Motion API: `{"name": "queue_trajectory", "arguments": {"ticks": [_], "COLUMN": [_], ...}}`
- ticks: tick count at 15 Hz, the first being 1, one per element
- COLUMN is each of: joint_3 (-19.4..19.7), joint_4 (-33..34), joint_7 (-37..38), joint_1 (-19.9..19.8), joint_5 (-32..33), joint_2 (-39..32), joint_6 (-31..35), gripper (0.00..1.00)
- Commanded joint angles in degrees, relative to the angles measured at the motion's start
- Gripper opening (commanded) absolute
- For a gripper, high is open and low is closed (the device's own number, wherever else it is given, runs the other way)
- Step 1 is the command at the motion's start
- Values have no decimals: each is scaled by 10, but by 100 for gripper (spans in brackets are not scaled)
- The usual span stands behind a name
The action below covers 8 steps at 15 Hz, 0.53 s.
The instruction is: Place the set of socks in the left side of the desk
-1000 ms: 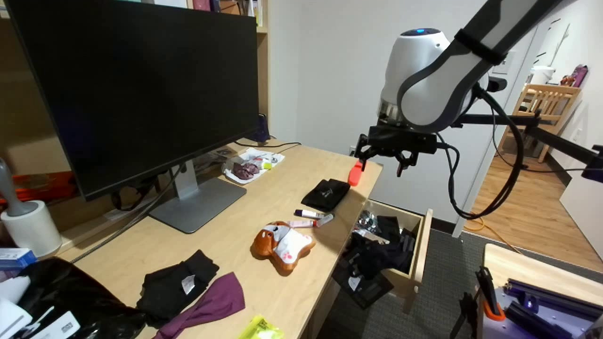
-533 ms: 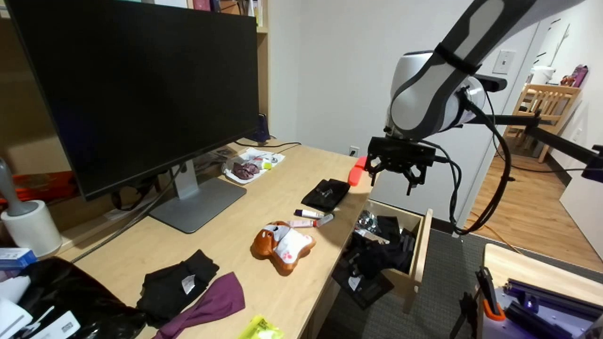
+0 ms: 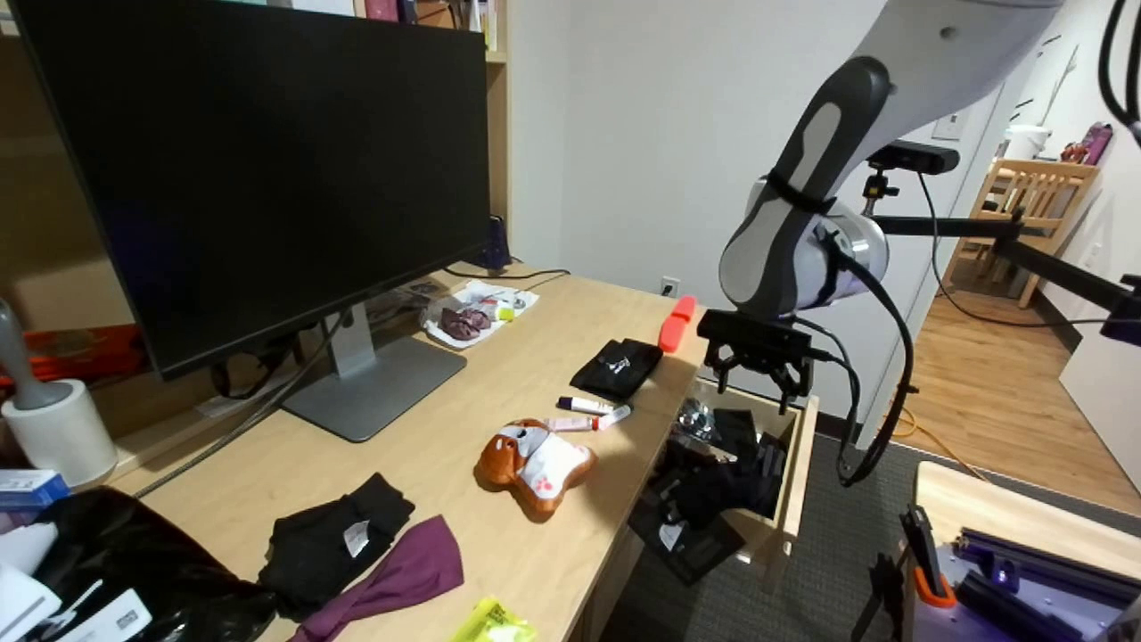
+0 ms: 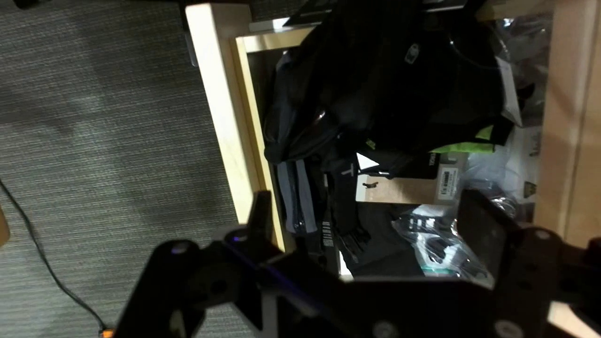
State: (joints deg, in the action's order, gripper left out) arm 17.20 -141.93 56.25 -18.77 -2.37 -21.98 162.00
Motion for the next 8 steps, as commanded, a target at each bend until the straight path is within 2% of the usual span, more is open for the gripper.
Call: {"name": "queue_trajectory", "arguments": {"ticks": [1,8], "joint_3": [13,-6], "joint_4": [40,116], "joint_7": [-31,-105], "joint_1": [25,19], "joint_5": [-30,-49], "joint_2": [-88,-228], "joint_6": [27,72], "gripper": [100,100]}}
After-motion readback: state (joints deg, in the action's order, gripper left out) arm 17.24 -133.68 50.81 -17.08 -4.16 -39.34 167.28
